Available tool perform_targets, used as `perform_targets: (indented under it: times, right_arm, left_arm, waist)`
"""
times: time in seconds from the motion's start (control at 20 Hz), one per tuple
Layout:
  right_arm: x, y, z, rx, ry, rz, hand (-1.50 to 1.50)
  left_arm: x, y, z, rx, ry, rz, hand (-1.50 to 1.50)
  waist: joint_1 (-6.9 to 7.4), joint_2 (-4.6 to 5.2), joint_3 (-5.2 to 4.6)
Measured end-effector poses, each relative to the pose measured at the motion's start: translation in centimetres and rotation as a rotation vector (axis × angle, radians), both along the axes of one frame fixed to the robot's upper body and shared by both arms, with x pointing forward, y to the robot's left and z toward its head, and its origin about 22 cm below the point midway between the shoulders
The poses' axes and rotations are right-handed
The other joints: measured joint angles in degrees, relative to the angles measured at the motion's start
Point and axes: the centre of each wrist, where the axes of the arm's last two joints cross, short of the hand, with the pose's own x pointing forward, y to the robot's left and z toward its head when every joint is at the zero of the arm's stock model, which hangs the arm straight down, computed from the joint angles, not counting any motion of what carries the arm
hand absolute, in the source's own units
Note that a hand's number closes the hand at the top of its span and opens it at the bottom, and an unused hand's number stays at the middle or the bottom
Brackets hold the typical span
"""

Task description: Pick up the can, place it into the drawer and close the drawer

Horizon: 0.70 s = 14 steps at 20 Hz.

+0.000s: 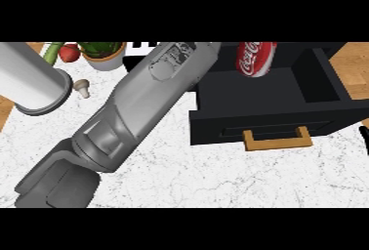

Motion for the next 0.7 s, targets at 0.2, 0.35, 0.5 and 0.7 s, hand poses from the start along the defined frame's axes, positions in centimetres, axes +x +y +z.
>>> perform_targets:
  times: [0.2,0.35,0.5,0.7]
  right_arm:
    - [0.5,-0.1,0.1,0.005,-0.002,0.006,-1.5]
    - [0.7,-0.3,0.3,0.0,-0.002,0.015,-1.5]
    - [1.5,-0.1,0.5,0.0,-0.008,0.018,-1.5]
    - [2.1,0.3,0.8,-0.002,-0.018,0.025,-1.5]
  left_arm:
    - [0.3,0.2,-1.2,0.027,-0.011,0.029,1.5]
    - [0.5,0.3,-1.8,0.038,-0.025,0.052,1.5]
    - [0.6,0.4,-2.5,0.059,-0.033,0.063,1.5]
    - [0.7,0.6,-3.5,0.093,-0.04,0.08,1.5]
  waist:
    - [-0.74,0.21,0.03]
    - [-1.23,0.31,0.03]
    - [-1.7,0.53,0.05]
    - [-2.29,0.7,0.05]
